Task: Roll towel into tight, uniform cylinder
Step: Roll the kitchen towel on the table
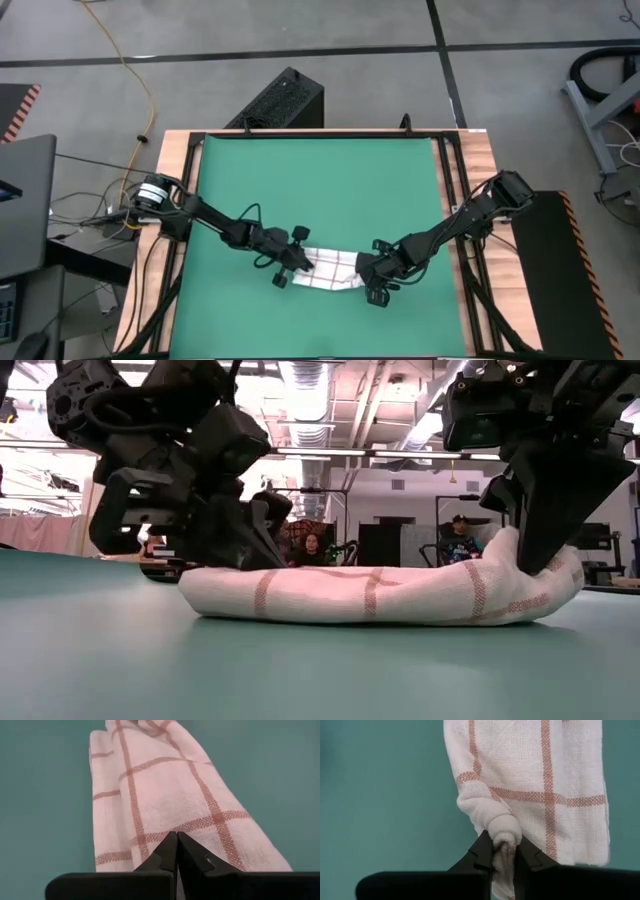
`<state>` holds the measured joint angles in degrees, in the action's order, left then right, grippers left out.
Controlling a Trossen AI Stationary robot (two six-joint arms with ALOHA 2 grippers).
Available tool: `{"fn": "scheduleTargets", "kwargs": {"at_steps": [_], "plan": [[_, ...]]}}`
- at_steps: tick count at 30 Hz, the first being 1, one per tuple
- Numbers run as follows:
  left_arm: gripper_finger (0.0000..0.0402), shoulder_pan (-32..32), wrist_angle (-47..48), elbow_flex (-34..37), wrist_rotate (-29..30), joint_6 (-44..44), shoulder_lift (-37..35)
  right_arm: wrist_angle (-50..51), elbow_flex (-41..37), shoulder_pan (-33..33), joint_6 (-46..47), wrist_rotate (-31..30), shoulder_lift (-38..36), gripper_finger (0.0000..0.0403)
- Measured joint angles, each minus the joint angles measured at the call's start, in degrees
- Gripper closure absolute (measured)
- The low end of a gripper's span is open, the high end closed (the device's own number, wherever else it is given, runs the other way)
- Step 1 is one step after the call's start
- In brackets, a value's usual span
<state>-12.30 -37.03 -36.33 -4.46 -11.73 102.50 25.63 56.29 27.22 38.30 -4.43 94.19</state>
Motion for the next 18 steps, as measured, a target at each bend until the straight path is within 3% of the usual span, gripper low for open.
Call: {"fn": "scheduleTargets", "kwargs": {"at_steps": [4, 18], "plan": [[0.0401, 0.0, 1.4, -0.3, 2.1, 0.9, 0.9, 0.1, 0.0, 0.0, -1.1, 0.3, 0.0, 0.0355], [0.0401, 0.5, 10.2, -0.3, 1.9, 14.2, 2.2, -4.7, 0.1, -2.6, -5.5, 11.3, 0.0, 0.0355]]}}
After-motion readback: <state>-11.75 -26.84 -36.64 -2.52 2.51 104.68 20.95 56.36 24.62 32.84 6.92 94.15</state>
